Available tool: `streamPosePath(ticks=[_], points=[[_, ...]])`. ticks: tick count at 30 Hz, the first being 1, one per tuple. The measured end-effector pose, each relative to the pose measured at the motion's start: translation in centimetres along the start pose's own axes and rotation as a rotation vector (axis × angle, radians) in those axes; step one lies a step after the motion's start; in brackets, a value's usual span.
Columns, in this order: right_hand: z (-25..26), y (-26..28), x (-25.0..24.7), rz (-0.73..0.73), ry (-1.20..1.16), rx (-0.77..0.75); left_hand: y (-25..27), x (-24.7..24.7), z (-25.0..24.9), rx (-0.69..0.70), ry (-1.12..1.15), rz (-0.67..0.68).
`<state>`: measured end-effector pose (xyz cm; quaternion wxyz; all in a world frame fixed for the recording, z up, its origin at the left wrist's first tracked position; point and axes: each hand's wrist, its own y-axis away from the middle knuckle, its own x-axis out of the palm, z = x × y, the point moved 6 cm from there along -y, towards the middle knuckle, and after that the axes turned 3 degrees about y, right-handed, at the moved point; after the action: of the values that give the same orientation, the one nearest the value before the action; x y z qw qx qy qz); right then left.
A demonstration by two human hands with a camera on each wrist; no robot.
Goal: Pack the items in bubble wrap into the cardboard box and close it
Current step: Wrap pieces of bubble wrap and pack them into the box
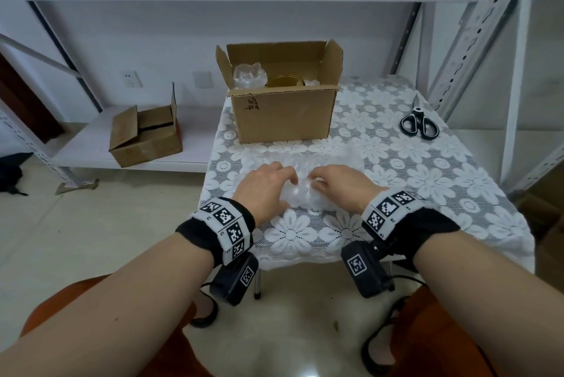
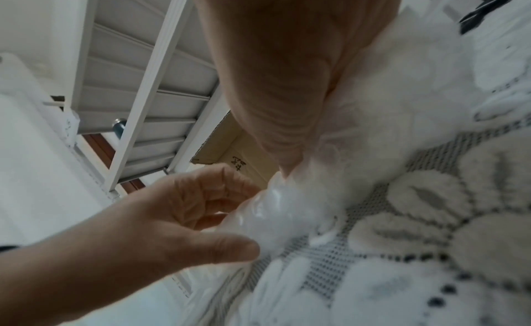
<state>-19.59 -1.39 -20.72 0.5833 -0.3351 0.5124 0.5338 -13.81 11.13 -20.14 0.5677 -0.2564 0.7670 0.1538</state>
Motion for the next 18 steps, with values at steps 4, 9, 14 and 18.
streamPosePath(ticks=[4,9,14,18], points=[[0.7,0.2,-0.6,-0.264,0.148,-0.057,0.0,0.2,0.2,-0.025,0.043,0.004],[2.6,0.8,-0.8,-0.477,0.278,-0.190,0.1,0.6,0.7,-0.051,0.094,0.007],[2.7,1.2,0.2,-0.325,0.281,-0.171,0.0,0.7,1.1,-0.070,0.114,0.011],[2.1,1.3,1.0,-0.219,0.333,-0.150,0.0,0.8,1.2,-0.084,0.116,0.024]])
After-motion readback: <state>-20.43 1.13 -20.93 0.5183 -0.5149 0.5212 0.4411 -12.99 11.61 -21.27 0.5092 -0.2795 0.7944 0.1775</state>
